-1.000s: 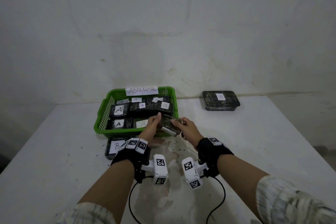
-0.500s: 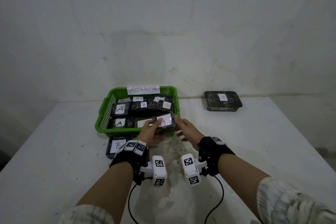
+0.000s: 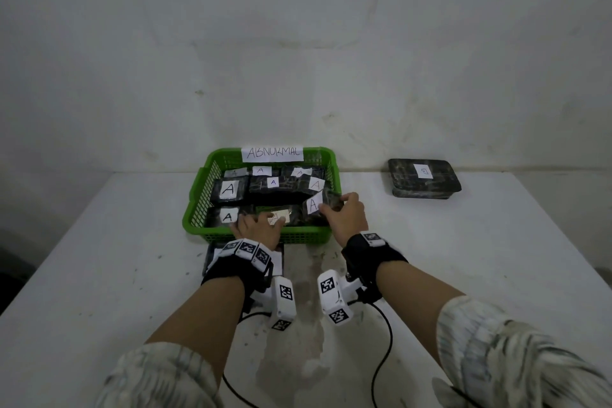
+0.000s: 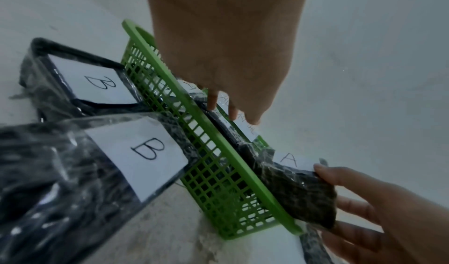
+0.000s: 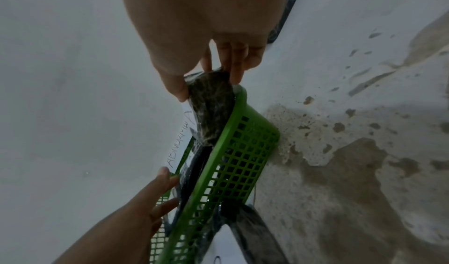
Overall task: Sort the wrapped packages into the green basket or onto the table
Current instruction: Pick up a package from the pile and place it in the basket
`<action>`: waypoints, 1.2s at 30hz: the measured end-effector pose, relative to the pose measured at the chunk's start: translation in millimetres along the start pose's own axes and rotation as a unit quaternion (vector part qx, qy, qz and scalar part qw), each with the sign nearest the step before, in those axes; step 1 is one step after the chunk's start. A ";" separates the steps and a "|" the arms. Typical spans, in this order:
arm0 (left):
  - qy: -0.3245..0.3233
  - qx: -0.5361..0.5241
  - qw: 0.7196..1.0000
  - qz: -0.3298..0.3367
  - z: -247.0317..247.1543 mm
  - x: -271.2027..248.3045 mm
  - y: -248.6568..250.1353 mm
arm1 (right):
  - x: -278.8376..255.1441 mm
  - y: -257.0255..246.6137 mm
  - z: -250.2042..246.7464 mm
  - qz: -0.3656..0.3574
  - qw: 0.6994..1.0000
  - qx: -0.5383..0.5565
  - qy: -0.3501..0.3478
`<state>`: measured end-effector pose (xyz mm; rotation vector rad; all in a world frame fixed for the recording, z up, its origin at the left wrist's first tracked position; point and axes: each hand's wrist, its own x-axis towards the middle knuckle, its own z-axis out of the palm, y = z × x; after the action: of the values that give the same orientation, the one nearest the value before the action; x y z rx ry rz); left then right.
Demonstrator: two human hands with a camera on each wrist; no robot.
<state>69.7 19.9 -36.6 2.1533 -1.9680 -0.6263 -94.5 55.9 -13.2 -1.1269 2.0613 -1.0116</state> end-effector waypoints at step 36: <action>-0.175 0.174 0.969 0.007 -18.9 5.8 -0.7 | 16.9 -10.5 33.6 -0.111 0.896 -0.428 -0.038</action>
<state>78.3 11.3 -21.0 2.3533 -2.4339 -0.7513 -72.4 25.9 -25.0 -1.8159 2.4013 -0.0767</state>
